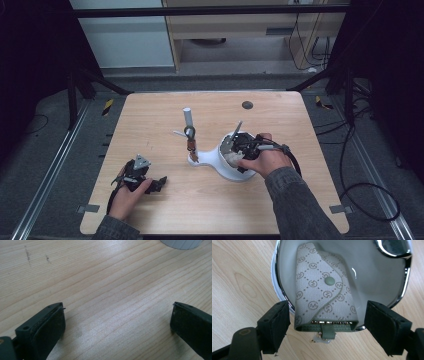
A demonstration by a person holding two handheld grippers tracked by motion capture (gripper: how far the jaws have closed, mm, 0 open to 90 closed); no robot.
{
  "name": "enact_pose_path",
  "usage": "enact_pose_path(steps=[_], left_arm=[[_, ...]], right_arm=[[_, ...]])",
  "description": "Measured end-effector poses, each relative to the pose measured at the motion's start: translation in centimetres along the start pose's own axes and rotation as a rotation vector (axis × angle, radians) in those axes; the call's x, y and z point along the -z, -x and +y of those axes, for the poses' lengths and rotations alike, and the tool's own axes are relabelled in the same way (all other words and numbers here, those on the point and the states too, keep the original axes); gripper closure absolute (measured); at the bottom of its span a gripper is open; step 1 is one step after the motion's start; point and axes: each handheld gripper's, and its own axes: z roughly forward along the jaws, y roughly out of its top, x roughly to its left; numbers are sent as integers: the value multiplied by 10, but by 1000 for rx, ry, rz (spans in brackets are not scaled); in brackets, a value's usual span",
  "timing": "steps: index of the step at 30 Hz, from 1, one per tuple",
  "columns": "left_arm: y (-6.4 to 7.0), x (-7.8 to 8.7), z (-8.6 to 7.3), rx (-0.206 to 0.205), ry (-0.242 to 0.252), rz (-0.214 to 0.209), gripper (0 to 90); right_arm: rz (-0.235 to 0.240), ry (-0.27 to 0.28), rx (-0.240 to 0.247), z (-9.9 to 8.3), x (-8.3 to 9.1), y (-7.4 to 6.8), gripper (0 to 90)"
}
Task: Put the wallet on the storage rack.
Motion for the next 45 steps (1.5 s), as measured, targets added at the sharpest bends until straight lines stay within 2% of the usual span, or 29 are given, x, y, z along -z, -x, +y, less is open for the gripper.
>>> enact_pose_path(steps=[11,20,28,31,35,45], left_arm=[[0,0,0,-1,0,0,0],[0,0,0,-1,0,0,0],[0,0,0,1,-1,-1,0],[0,0,0,1,0,0,0],[1,0,0,0,-1,-1,0],[1,0,0,-3,-4,-3,0]], right_arm=[[7,19,-4,-1,5,1,197],[-2,35,-23,-5,9,1,129],[3,114,-54,-13,17,-1,85],[10,124,-56,-16,18,-1,85],[9,176,-74,-20,25,1,75],[19,233,-104,-32,28,3,68]])
